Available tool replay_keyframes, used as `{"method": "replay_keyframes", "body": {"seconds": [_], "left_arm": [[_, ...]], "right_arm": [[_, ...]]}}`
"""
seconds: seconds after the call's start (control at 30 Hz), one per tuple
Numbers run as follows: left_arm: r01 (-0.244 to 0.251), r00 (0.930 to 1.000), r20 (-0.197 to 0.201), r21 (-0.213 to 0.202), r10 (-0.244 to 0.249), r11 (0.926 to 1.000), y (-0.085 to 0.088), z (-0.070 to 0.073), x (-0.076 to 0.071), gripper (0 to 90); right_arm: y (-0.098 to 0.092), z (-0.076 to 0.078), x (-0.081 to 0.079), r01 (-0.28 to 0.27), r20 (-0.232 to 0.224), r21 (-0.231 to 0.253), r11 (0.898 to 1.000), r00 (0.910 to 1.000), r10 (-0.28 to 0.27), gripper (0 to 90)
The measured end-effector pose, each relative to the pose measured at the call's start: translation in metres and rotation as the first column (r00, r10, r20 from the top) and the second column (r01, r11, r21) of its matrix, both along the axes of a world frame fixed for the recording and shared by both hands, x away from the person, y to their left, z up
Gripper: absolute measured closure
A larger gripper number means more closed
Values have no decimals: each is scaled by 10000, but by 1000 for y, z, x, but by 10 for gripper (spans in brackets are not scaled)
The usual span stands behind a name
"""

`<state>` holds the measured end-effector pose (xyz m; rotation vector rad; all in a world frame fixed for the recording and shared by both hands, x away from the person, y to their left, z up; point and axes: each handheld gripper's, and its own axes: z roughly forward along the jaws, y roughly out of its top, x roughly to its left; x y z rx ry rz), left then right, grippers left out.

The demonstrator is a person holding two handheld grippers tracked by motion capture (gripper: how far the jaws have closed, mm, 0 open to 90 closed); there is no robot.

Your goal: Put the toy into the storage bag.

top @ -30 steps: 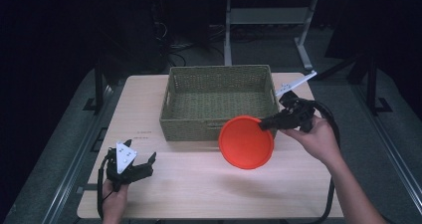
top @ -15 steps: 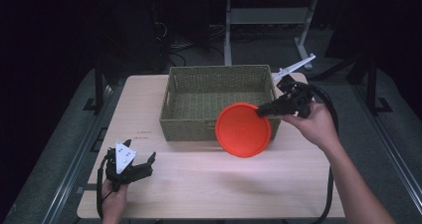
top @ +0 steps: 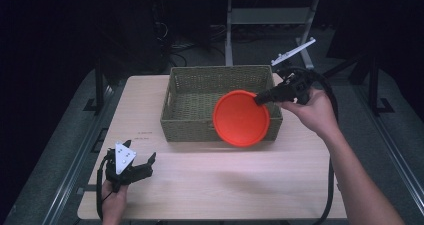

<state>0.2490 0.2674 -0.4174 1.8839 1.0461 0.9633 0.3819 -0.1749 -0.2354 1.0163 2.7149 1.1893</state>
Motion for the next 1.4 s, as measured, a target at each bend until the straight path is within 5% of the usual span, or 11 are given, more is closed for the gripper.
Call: {"method": "replay_keyframes", "body": {"seconds": [0.73,1.4], "left_arm": [[23,10000,5,72,-23,10000,1,1,-1,127],[43,10000,58,-76,-43,10000,1,1,-1,127]], "right_arm": [[3,18,31,737,30,304,9968,9973,-738,819],[1,20,55,1437,-101,521,9882,9896,-1434,819]]}}
